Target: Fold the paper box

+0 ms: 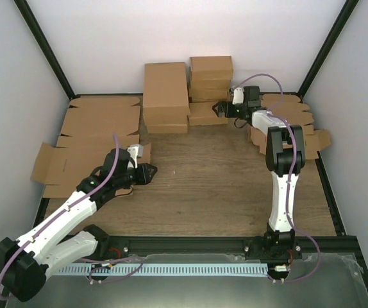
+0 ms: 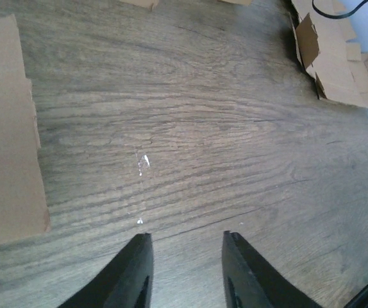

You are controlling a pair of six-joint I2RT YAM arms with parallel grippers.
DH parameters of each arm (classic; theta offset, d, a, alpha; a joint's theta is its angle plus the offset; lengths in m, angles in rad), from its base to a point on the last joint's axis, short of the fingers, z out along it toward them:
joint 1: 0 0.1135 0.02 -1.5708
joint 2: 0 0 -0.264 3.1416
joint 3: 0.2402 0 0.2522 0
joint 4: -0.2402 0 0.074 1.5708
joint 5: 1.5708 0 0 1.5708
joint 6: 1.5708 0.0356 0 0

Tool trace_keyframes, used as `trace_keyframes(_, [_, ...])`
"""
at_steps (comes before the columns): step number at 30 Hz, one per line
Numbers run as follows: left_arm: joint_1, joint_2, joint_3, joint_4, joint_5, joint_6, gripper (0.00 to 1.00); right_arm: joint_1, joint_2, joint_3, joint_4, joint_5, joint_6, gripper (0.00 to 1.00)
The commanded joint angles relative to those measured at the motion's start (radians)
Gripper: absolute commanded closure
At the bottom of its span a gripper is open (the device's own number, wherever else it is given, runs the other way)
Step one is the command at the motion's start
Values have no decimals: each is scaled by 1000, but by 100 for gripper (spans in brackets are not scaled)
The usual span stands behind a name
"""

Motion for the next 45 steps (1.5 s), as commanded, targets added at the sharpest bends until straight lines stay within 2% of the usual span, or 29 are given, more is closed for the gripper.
trace_keyframes(1, [2,-25,24,34,-3,44,64,12,-136,-30,33,62,1,0])
trace_keyframes(6, [1,-81,19,53,-24,67,50,12,-351,-180,78,83,-12,0])
trace_keyframes(11, [2,-122,12,96,-27,90,35,21,-595,-430,176,45,14,0])
trace_keyframes(14, [1,-137,12,123,-23,115,6,29,-737,-596,238,36,38,0])
trace_keyframes(15, [1,-141,10,131,-24,124,1,32,-786,-657,262,38,50,0])
trace_keyframes(23, [-1,-247,-102,260,-141,202,0,57,-1131,-1113,388,92,204,0])
trace_keyframes(27, [1,-306,-194,316,-325,227,0,58,-1242,-1250,386,107,232,0])
trace_keyframes(29, [1,-321,-240,346,-427,235,0,58,-1290,-1303,372,179,245,0])
trace_keyframes(31, [2,-326,-276,375,-544,233,0,58,-1330,-1333,363,286,250,0])
trace_keyframes(36, [5,-302,-317,491,-668,299,0,58,-1348,-1329,328,444,270,0])
trace_keyframes(39, [7,-279,-330,516,-737,352,0,58,-1343,-1313,269,456,223,0])
trace_keyframes(43, [6,-251,-391,573,-674,360,0,57,-1384,-1411,380,383,212,0])
trace_keyframes(45, [5,-259,-390,568,-637,374,0,56,-1392,-1413,362,392,212,0])
